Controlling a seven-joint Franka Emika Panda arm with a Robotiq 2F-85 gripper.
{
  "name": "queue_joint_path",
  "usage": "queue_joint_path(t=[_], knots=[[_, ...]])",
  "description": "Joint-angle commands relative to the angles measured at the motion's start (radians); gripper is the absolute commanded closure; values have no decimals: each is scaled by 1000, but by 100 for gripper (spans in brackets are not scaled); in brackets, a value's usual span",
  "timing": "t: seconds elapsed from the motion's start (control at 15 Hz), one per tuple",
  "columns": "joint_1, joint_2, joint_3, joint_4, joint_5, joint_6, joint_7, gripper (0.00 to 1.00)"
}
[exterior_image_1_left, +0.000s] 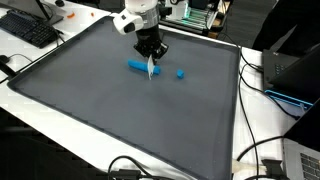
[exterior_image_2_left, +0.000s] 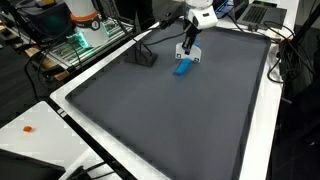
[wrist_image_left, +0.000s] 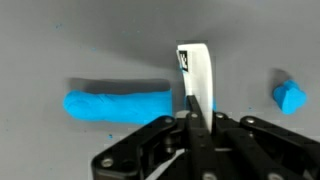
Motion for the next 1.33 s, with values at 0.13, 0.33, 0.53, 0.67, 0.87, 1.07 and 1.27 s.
queue_joint_path(t=[0.13, 0.33, 0.53, 0.67, 0.87, 1.07, 1.27], knots=[[10, 5, 15, 1, 25, -47, 51, 99], [2, -10, 27, 3, 60, -67, 58, 99], [8, -26, 16, 4, 52, -79, 75, 99], [8, -42, 9, 7, 40, -82, 82, 99], [7, -67, -1, 13, 28, -88, 89, 99], [3, -84, -14, 19, 16, -94, 88, 99], [-2, -92, -29, 20, -3, -97, 90, 99]])
